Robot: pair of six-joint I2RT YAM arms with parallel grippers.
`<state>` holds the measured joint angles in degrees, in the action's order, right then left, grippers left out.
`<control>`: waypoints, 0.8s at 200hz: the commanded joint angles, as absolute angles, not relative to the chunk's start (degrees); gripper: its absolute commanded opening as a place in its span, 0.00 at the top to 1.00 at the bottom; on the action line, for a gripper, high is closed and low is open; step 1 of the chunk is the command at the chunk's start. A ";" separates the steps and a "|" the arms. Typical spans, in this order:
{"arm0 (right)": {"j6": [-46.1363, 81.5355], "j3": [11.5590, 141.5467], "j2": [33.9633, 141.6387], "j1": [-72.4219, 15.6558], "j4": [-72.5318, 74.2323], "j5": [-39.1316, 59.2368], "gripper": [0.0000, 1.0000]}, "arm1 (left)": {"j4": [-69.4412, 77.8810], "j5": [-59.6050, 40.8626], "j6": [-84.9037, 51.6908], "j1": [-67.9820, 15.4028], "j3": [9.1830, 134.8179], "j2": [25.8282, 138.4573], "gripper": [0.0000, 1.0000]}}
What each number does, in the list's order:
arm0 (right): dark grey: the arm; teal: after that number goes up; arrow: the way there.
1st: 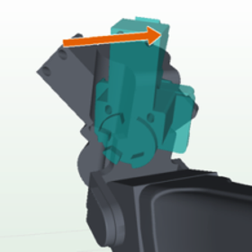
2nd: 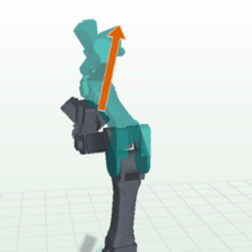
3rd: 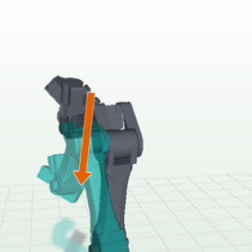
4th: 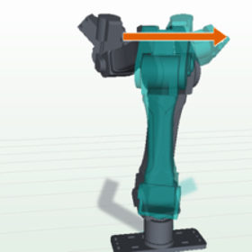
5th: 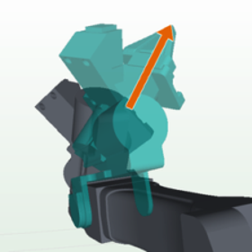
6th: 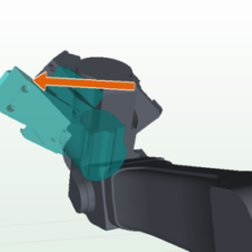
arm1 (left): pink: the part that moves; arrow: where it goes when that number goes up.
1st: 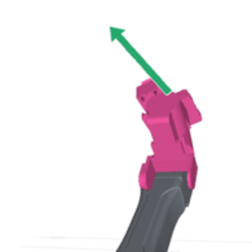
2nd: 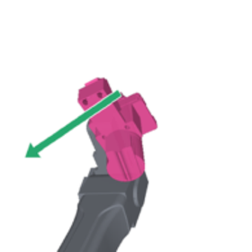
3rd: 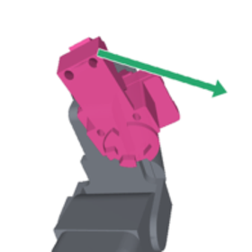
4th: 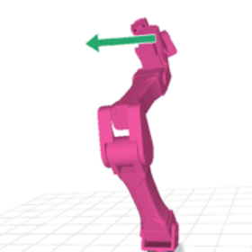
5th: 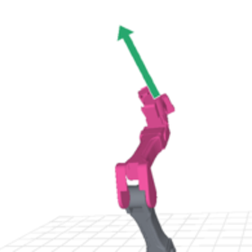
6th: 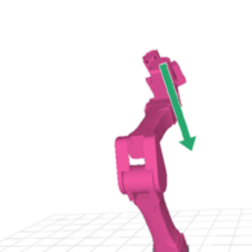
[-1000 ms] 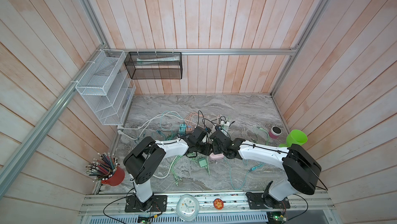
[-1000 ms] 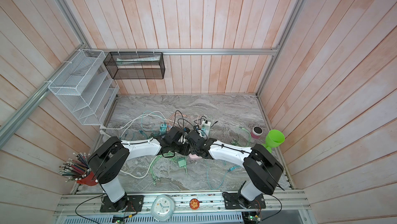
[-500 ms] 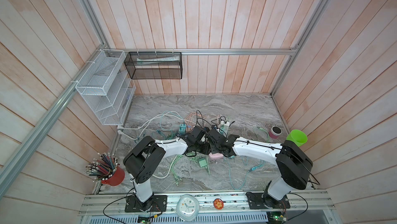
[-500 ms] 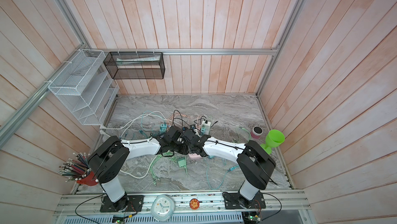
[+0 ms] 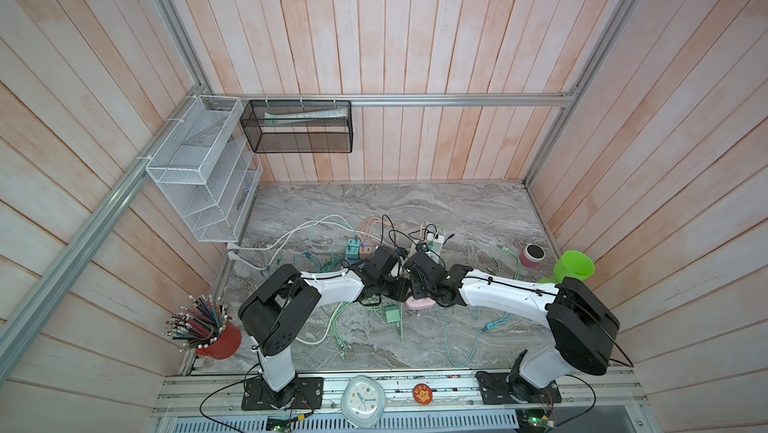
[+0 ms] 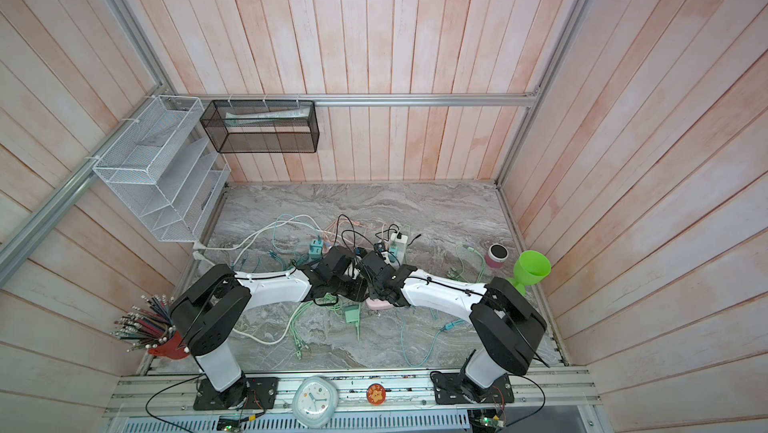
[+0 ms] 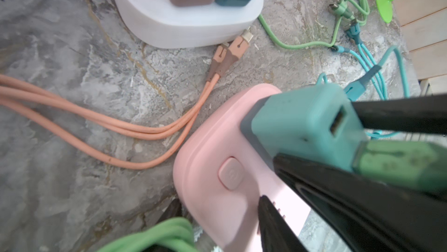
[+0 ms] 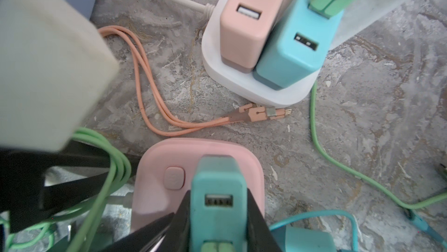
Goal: Pull the plug off the socket
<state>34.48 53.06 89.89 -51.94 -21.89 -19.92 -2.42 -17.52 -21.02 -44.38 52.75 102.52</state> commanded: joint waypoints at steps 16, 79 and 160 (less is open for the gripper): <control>34.62 51.85 88.96 -52.13 -17.61 -17.60 1.00 | -12.61 -12.77 -20.16 -44.21 50.33 103.17 0.43; 34.11 50.78 89.10 -51.78 -16.36 -18.08 1.00 | -14.10 -11.51 -20.62 -43.81 51.49 94.97 0.20; 32.79 49.23 87.90 -50.56 -14.21 -16.92 1.00 | -18.73 -8.19 -20.08 -42.99 51.38 86.15 0.03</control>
<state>33.78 50.39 89.30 -51.29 -14.87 -17.76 -16.19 -10.15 -20.82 -43.53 51.94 89.03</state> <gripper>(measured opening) 0.258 0.964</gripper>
